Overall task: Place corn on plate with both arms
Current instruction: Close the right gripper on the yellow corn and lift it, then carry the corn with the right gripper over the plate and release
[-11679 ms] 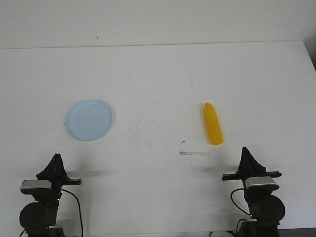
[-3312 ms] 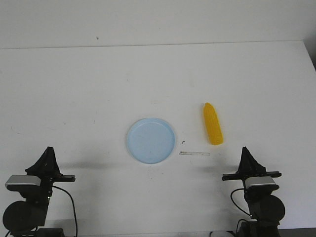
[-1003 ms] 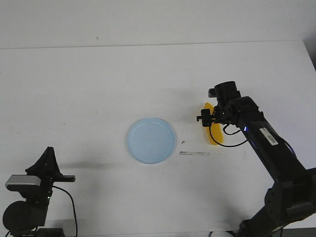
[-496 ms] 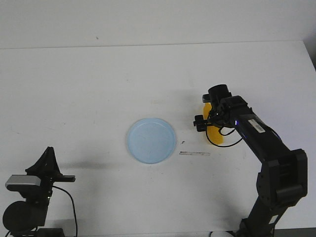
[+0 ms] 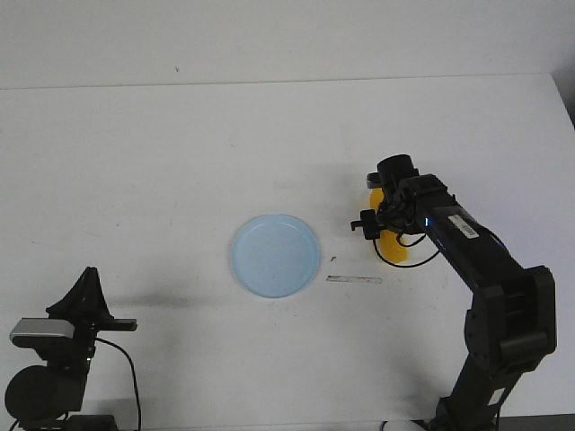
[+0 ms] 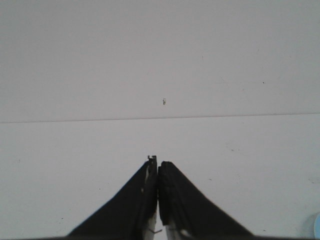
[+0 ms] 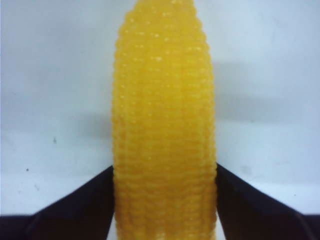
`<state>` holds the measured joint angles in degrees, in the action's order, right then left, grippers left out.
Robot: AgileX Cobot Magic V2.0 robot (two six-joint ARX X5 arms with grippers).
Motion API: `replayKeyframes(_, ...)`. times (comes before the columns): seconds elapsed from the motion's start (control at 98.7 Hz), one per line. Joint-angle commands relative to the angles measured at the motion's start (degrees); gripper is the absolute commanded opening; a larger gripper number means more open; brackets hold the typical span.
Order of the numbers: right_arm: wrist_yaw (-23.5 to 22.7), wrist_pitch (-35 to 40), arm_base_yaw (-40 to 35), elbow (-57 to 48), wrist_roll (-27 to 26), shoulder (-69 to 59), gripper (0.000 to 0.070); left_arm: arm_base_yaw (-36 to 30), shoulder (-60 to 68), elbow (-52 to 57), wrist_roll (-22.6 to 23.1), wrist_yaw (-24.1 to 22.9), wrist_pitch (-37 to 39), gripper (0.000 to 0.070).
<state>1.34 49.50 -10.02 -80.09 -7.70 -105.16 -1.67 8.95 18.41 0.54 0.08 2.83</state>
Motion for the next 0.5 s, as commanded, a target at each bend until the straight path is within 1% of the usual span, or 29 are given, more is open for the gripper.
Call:
replayKeyframes(0.0, 0.1, -0.2, -0.3, -0.9, 0.3, -1.4, 0.0332, 0.1, -0.1, 0.5, 0.5, -0.1, 0.9, 0.0002)
replayKeyframes(0.192, 0.1, -0.4, -0.9, -1.0, 0.2, -0.9, 0.0333, 0.1, -0.1, 0.5, 0.5, -0.1, 0.9, 0.0002)
replayKeyframes(0.395, -0.2, -0.9, -2.3, -2.6, 0.1, 3.0, 0.0333, 0.1, -0.1, 0.5, 0.5, -0.1, 0.9, 0.0002)
replayKeyframes(0.486, -2.6, -1.0, -4.0, -3.9, 0.0, 5.1, 0.0333, 0.1, -0.1, 0.5, 0.5, -0.1, 0.9, 0.0002)
